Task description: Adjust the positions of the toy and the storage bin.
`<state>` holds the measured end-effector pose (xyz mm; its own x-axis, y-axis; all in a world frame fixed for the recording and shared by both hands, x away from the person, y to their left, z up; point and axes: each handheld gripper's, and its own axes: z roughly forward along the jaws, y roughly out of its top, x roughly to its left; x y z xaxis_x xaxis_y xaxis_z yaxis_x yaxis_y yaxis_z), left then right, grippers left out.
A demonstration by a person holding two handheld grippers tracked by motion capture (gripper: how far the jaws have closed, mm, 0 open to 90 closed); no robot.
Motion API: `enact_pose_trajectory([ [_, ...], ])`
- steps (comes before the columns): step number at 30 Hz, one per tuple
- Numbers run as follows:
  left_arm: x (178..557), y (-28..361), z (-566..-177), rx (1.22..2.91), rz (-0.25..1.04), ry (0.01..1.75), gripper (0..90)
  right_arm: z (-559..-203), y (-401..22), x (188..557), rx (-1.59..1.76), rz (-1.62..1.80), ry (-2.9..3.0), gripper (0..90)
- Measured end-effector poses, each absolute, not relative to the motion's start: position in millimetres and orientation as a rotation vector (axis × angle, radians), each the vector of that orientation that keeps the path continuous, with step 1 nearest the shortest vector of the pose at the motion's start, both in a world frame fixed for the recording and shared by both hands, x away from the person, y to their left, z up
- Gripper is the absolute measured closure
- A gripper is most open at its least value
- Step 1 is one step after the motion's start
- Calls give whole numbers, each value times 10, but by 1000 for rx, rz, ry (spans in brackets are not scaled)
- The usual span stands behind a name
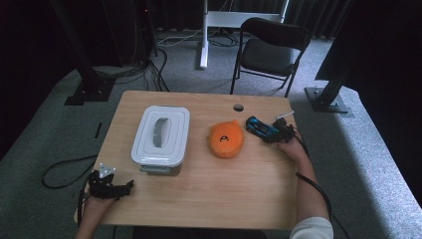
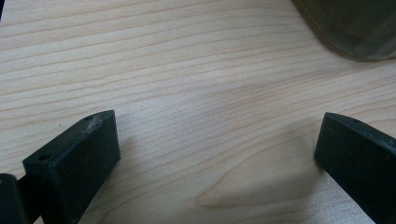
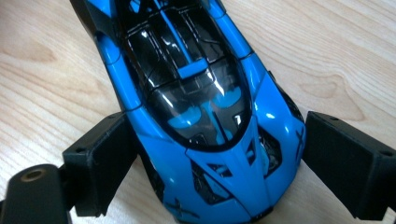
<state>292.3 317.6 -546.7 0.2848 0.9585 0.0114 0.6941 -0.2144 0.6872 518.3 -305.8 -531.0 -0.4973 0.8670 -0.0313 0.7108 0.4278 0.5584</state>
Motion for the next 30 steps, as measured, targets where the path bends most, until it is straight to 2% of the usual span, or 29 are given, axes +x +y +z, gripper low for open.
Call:
enact_pose_trajectory([
  [8, 2922, 3176, -5467, 1987, 600, 1475, 5, -5318, -3123, 5158, 1408, 764, 2379, 118],
  [10, 2923, 3176, -5466, 1987, 601, 1475, 5, -5303, -3139, 5145, 1419, 785, 2389, 155],
  [12, 2923, 3176, -5466, 1987, 600, 1475, 5, -5276, -3136, 5123, 1408, 783, 2411, 260],
  [16, 2923, 3176, -5467, 1987, 600, 1475, 5, -5267, -3132, 5112, 1429, 794, 2396, 277],
  [20, 2923, 3176, -5466, 1987, 600, 1476, 5, -5269, -3139, 5105, 1437, 806, 2386, 258],
  [24, 2923, 3176, -5467, 1986, 600, 1476, 5, -5186, -3090, 5112, 1386, 829, 2374, 123],
  [30, 2923, 3176, -5467, 1986, 600, 1476, 5, -5089, -2904, 5247, 1330, 781, 2391, 108],
])
